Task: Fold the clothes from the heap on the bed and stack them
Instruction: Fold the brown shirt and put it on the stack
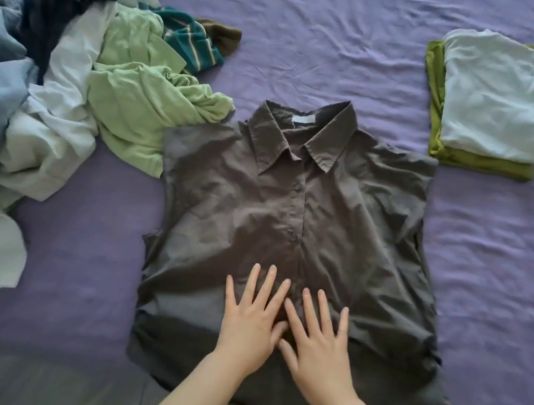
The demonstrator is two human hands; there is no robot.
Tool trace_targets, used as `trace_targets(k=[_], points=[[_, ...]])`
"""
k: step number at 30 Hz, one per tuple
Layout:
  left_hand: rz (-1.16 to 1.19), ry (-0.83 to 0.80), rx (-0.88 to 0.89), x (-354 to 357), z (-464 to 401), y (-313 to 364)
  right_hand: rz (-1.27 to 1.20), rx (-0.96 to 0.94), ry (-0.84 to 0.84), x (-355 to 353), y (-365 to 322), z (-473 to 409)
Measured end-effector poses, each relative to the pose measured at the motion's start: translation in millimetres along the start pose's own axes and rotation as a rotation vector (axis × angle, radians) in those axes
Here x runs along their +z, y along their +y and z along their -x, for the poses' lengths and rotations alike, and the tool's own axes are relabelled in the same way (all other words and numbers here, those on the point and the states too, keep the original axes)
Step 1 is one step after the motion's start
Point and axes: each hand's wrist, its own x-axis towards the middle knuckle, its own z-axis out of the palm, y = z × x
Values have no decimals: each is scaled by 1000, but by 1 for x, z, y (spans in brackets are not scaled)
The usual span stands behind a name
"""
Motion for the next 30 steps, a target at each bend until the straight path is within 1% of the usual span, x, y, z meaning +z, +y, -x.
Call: trace_targets(k=[2, 5, 6, 7, 9, 10, 11, 12, 14, 15, 17, 20, 21, 23, 25, 26, 28, 30], points=[[-17, -116, 43, 0, -2, -5, 44, 50, -73, 0, -7, 2], [-12, -141, 67, -13, 6, -9, 39, 116, -60, -9, -13, 7], [20, -123, 90, -15, 17, -10, 10, 111, -22, -9, -14, 17], [40, -67, 147, -17, 32, -11, -24, 72, 34, -5, -16, 30], [60, 127, 319, -6, 68, -18, -81, -82, 162, 9, -21, 64], [61, 190, 396, 2, 83, -21, -100, -158, 196, 17, -23, 81], [37, 185, 438, 10, 96, -24, -108, -206, 199, 25, -25, 94], [13, 146, 454, 19, 103, -27, -103, -222, 173, 32, -26, 102], [-67, 72, 439, 33, 110, -28, -52, -199, 93, 42, -26, 107], [-118, 49, 426, 39, 111, -28, -25, -181, 80, 47, -26, 107], [-174, 50, 409, 51, 111, -27, 20, -152, 121, 54, -27, 102], [-182, 129, 422, 64, 107, -25, 21, -138, 257, 58, -30, 89], [-168, 153, 423, 66, 105, -24, 8, -148, 277, 54, -28, 84], [-122, 195, 407, 62, 102, -22, -64, -185, 235, 42, -22, 76], [-35, 225, 402, 55, 101, -24, -225, -181, 114, 25, -13, 68], [30, 226, 423, 49, 101, -26, -317, -147, 43, 17, -10, 65], [212, 159, 415, 35, 97, -33, -501, -31, -94, 2, -5, 57], [384, 35, 275, 16, 91, -39, -631, 68, -147, -14, 0, 50]])
